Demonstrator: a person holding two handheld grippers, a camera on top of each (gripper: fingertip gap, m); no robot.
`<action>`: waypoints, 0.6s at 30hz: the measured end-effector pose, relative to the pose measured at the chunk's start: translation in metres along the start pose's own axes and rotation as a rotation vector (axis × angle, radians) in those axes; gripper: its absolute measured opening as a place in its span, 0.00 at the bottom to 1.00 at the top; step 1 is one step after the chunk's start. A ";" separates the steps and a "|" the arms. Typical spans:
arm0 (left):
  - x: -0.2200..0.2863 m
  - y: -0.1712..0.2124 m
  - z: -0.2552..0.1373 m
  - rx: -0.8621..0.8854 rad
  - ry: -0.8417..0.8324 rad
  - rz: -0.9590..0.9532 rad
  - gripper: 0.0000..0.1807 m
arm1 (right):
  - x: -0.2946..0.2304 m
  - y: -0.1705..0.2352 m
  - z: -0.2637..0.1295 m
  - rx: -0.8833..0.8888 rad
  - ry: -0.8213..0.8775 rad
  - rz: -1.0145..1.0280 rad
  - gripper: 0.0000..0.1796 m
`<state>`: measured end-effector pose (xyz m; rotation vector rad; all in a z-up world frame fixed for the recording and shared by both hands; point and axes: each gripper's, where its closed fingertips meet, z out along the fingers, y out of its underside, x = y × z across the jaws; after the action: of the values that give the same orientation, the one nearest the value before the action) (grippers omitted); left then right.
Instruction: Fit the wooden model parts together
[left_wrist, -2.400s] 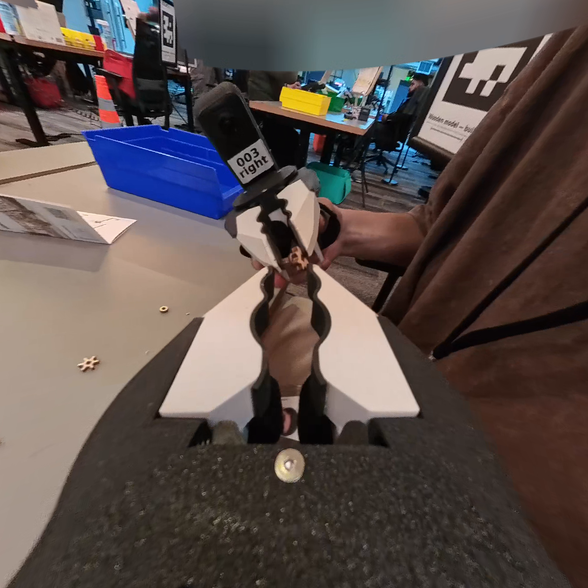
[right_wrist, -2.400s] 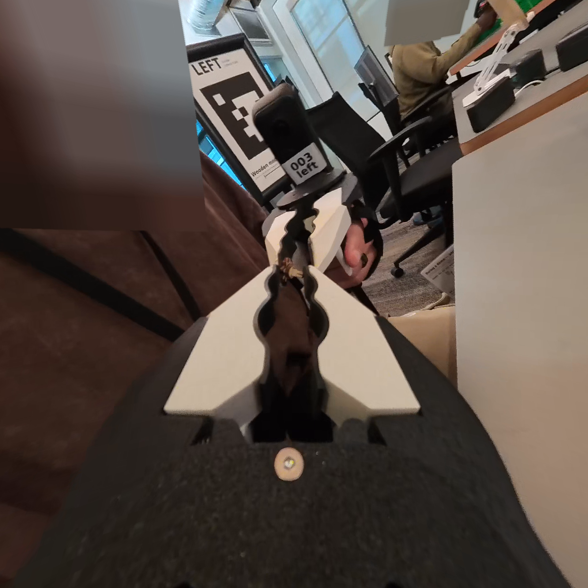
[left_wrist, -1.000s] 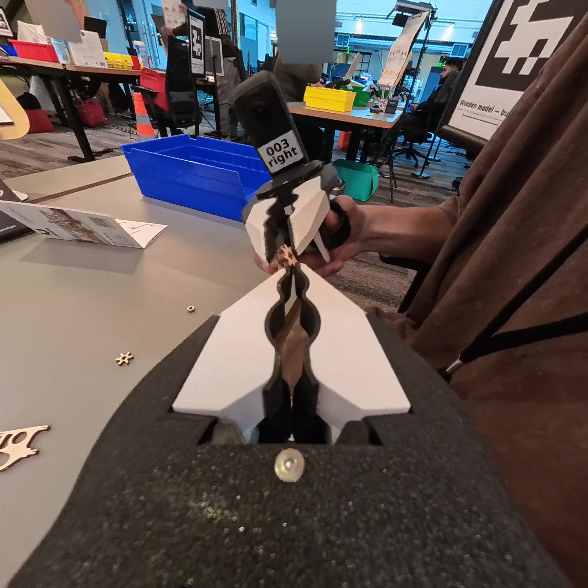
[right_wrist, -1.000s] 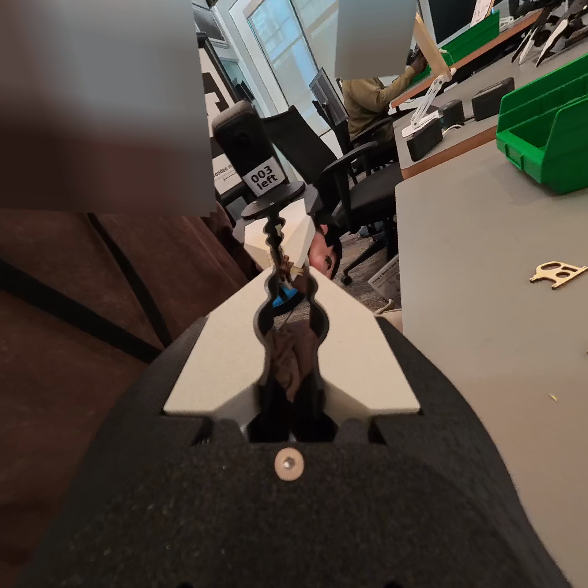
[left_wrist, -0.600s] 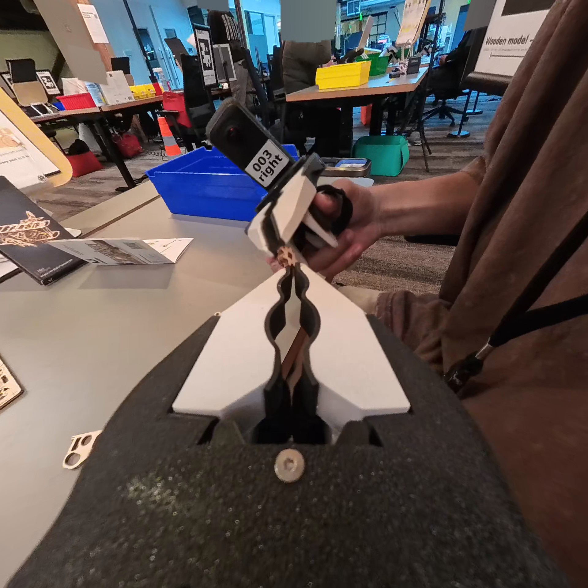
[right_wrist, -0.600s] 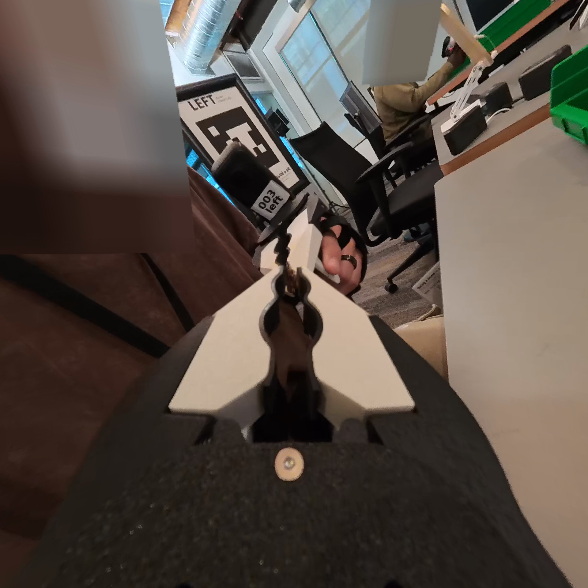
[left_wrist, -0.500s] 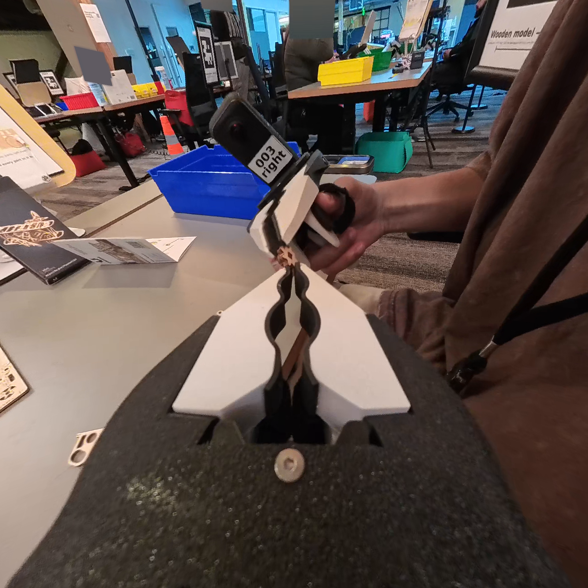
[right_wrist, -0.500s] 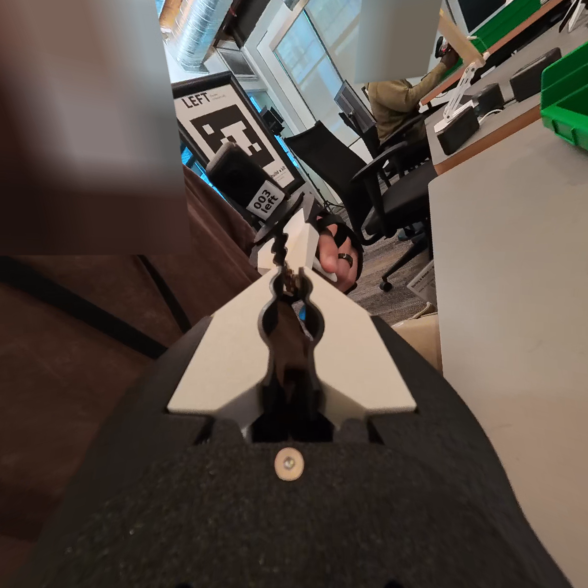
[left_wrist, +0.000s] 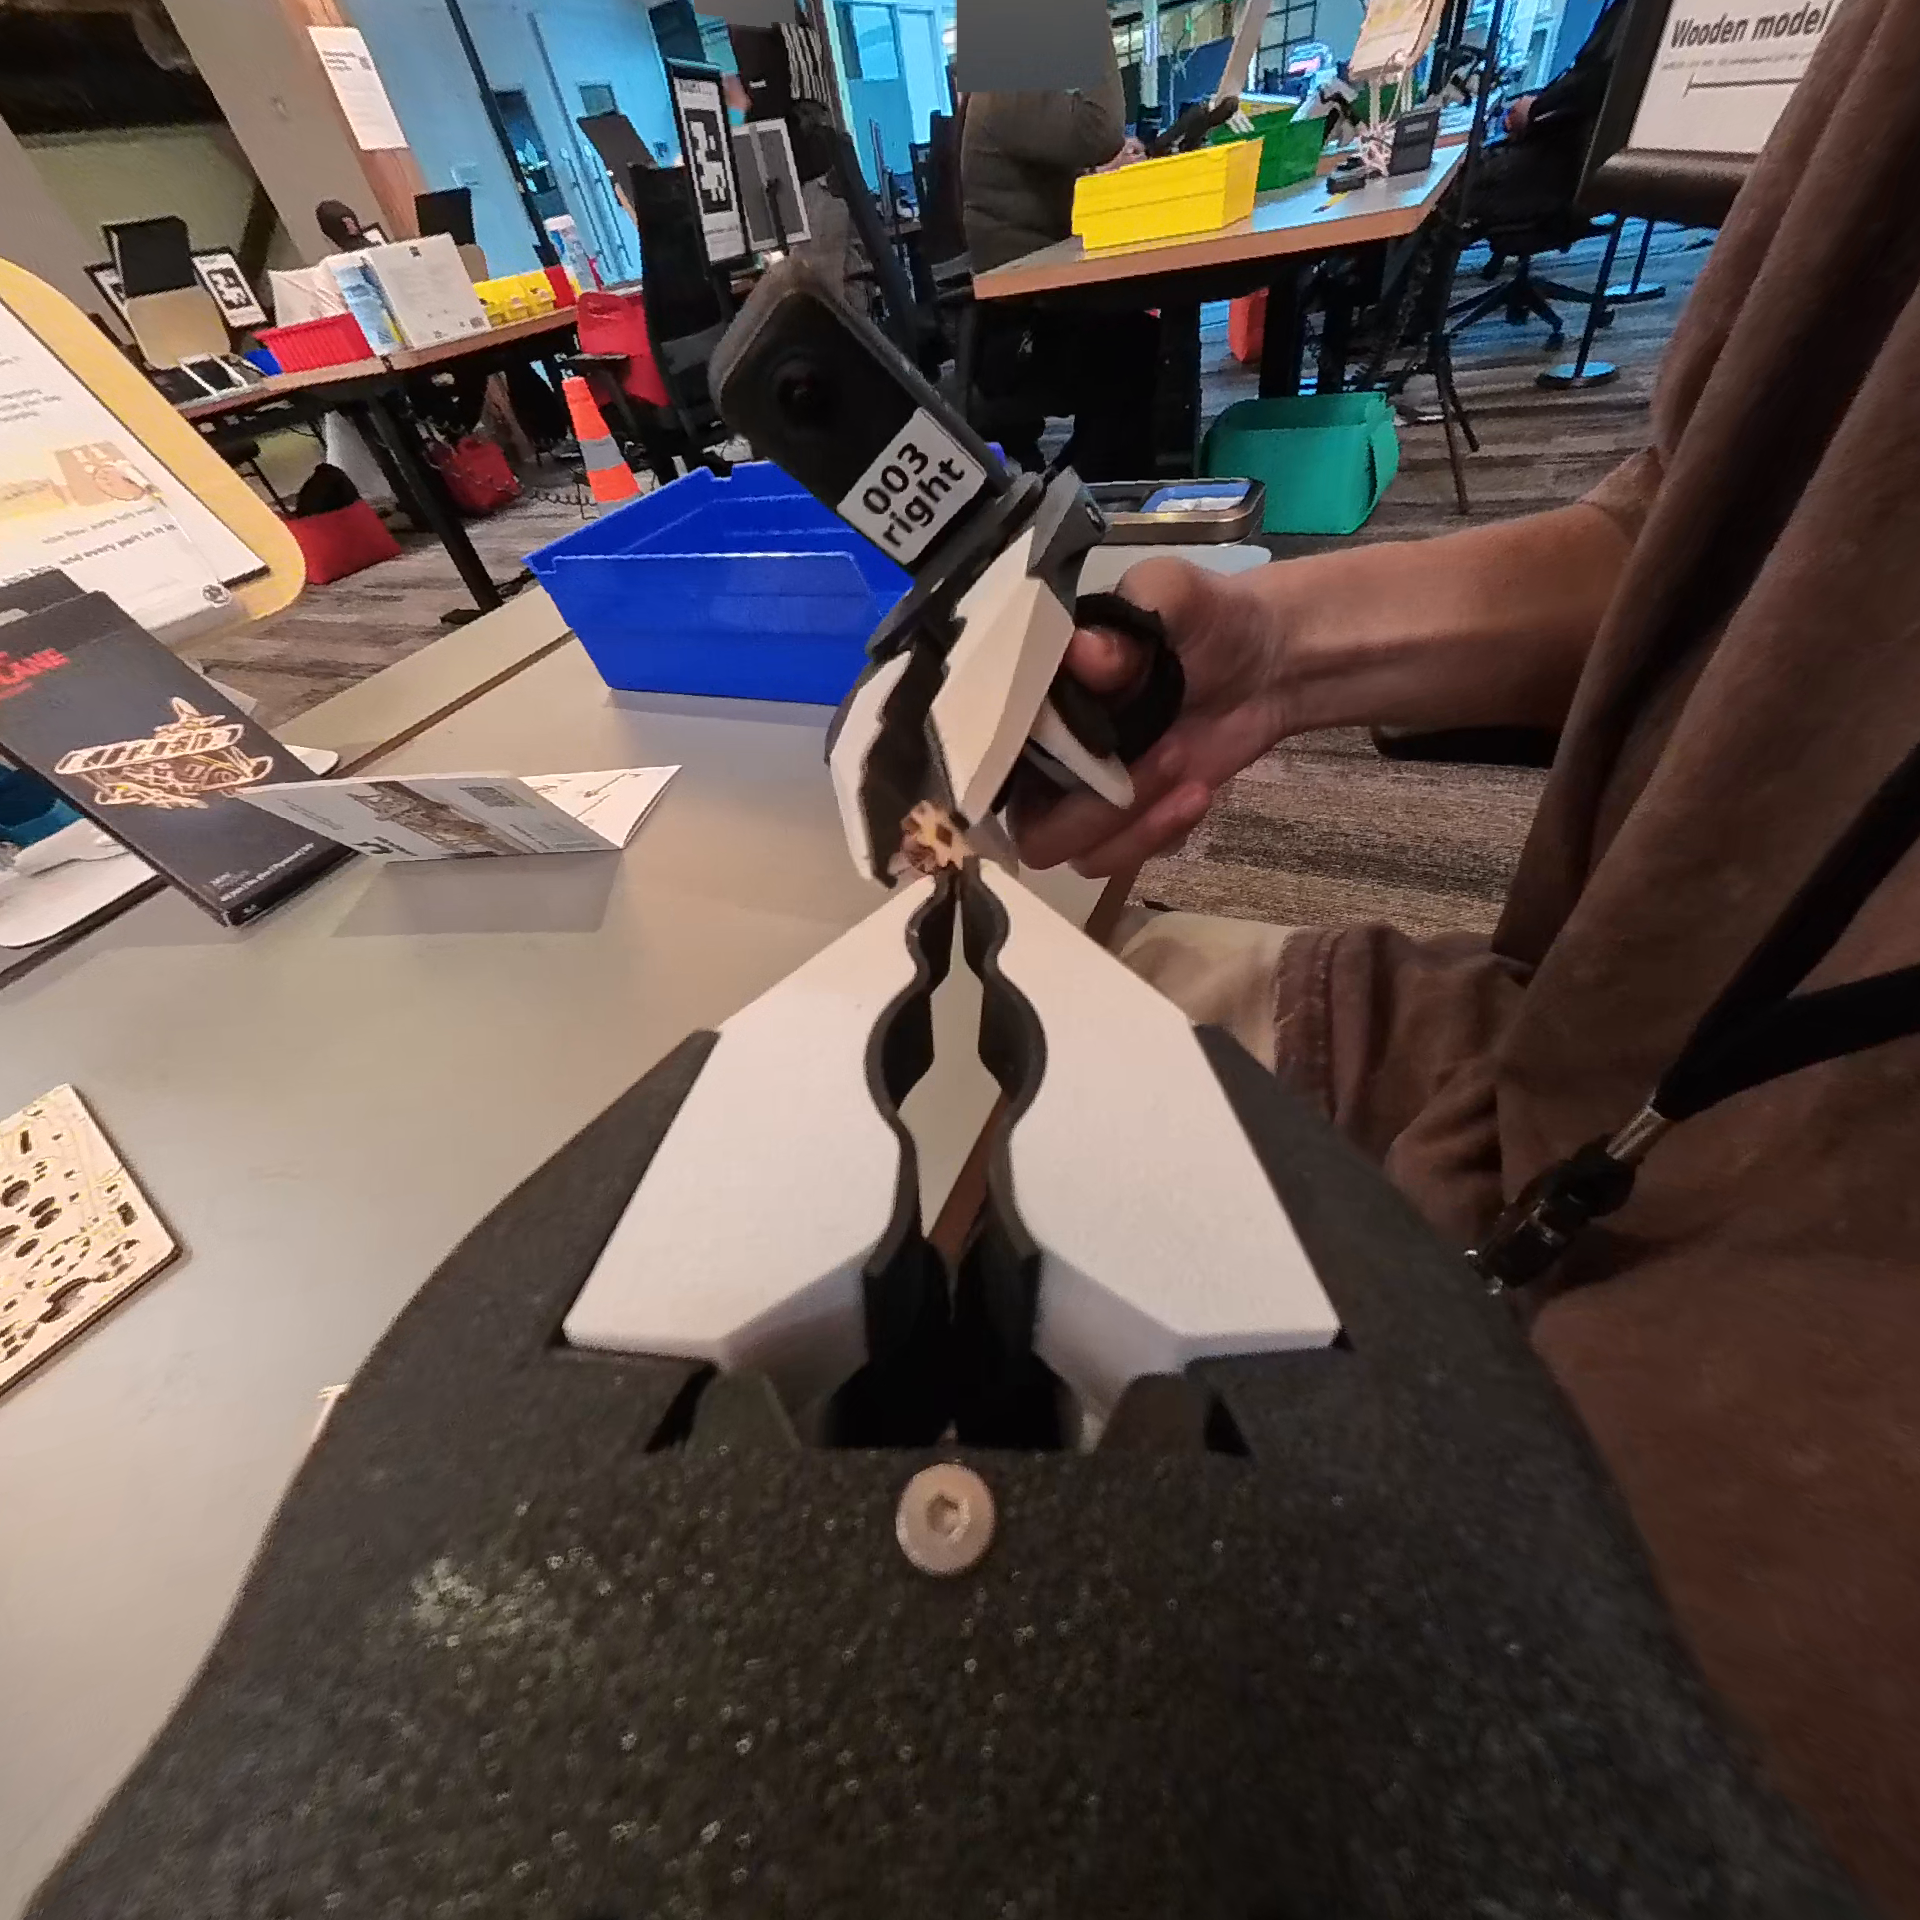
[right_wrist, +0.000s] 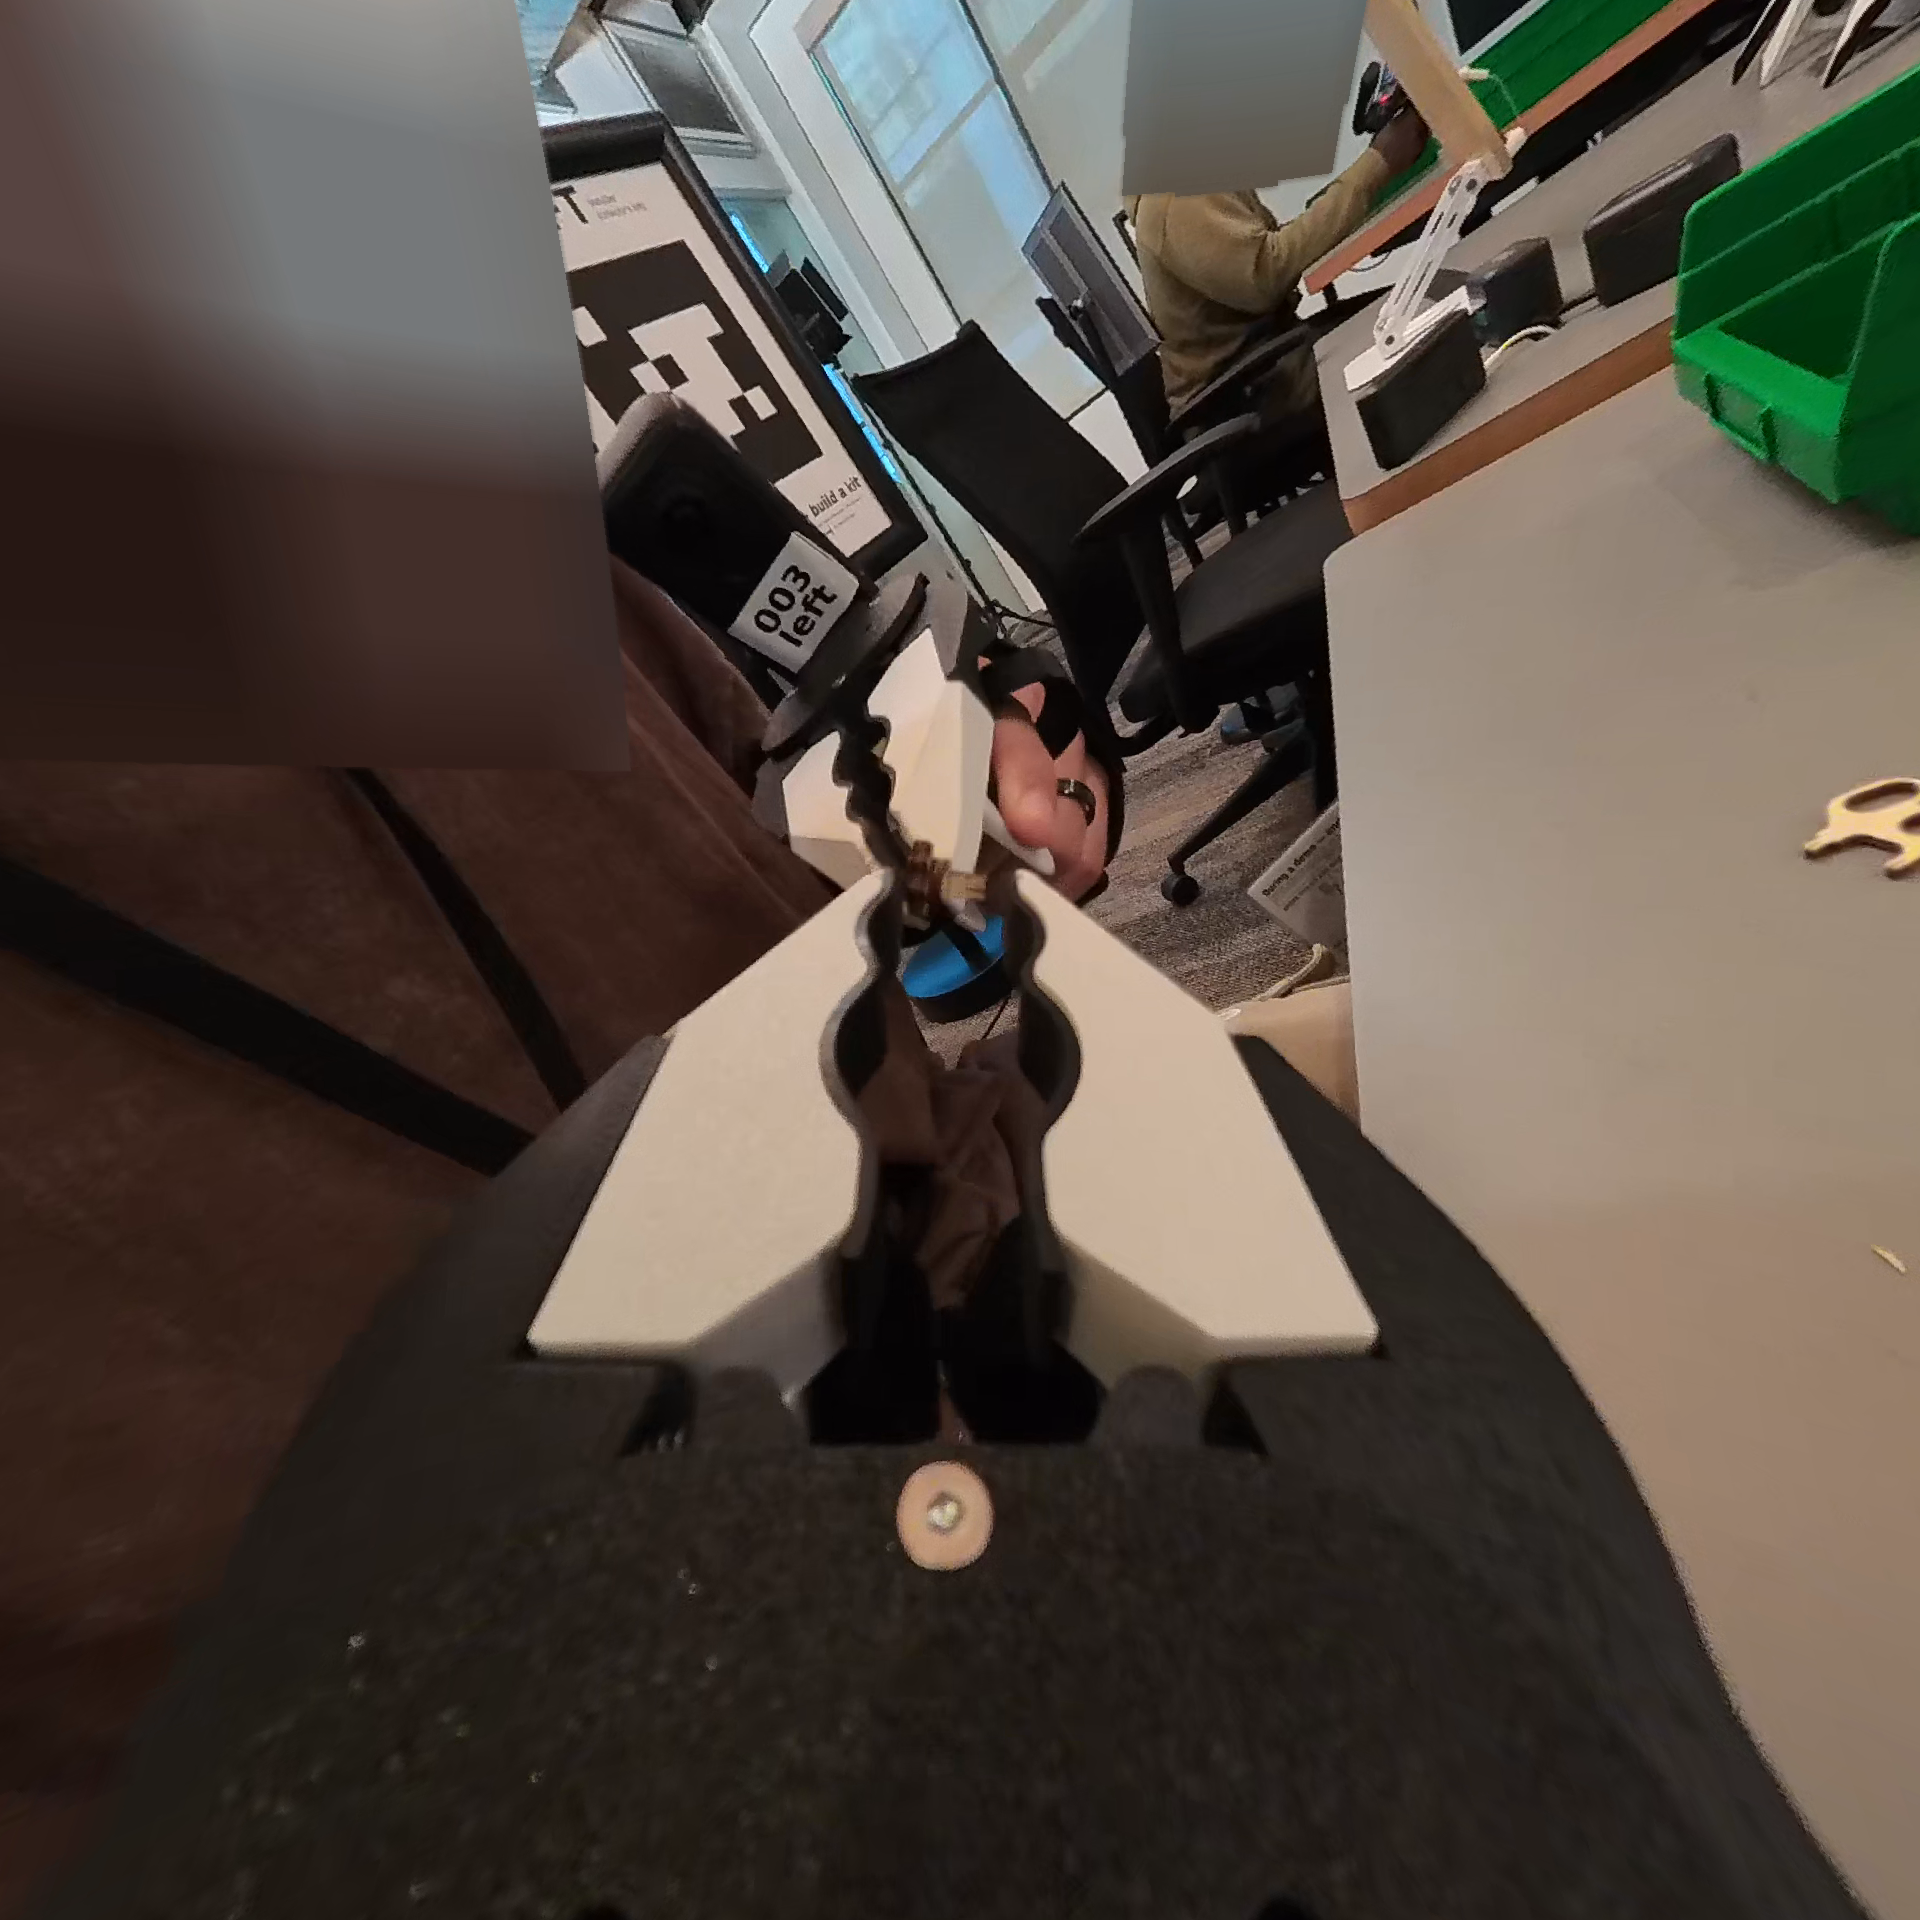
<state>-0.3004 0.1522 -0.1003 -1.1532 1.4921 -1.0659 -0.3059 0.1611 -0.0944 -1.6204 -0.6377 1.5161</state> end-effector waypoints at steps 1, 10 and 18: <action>0.000 0.000 0.000 -0.002 0.003 0.000 0.00 | -0.001 0.001 0.001 -0.002 -0.002 -0.003 0.08; 0.003 -0.003 0.002 0.020 0.014 -0.011 0.00 | -0.005 0.000 -0.001 -0.017 0.002 -0.066 0.08; 0.008 -0.015 -0.005 0.093 0.132 -0.166 0.05 | -0.023 0.001 -0.002 -0.021 -0.053 -0.244 0.08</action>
<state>-0.3041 0.1416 -0.0861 -1.1752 1.4498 -1.3334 -0.3075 0.1413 -0.0818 -1.4629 -0.8507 1.3805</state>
